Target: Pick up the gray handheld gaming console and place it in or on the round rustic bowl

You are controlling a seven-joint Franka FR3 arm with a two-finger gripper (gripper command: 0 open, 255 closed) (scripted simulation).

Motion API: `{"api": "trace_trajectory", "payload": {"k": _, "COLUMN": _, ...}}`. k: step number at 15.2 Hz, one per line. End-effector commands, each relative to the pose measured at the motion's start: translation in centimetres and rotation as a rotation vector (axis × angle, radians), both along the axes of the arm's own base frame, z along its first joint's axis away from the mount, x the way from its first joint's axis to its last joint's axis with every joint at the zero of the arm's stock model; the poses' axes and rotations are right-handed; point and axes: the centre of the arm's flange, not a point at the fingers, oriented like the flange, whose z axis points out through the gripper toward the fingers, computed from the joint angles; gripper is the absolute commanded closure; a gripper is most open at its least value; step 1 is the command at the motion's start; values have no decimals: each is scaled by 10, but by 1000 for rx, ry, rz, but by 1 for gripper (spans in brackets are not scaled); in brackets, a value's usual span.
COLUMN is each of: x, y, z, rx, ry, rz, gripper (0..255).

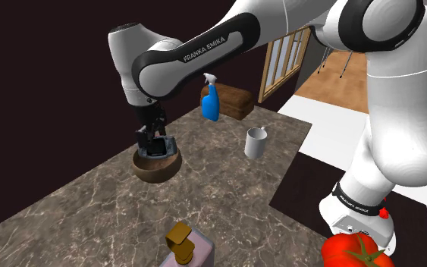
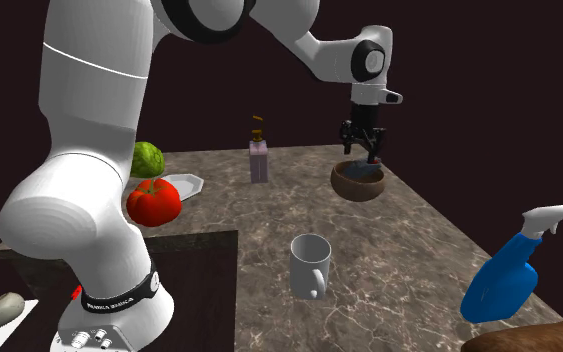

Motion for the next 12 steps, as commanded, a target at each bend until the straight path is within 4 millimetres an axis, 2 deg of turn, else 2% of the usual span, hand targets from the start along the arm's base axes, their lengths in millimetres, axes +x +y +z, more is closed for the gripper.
{"api": "trace_trajectory", "payload": {"k": 1, "x": 0, "y": 0, "z": 0, "rx": 0, "ry": 0, "rz": 0, "gripper": 0}}
{"api": "trace_trajectory", "payload": {"k": 5, "x": 1, "y": 3, "z": 50, "rx": 0, "ry": 0, "rz": 0, "gripper": 0}}
{"api": "trace_trajectory", "payload": {"k": 12, "x": 1, "y": 3, "z": 50, "rx": 0, "ry": 0, "rz": 0, "gripper": 0}}
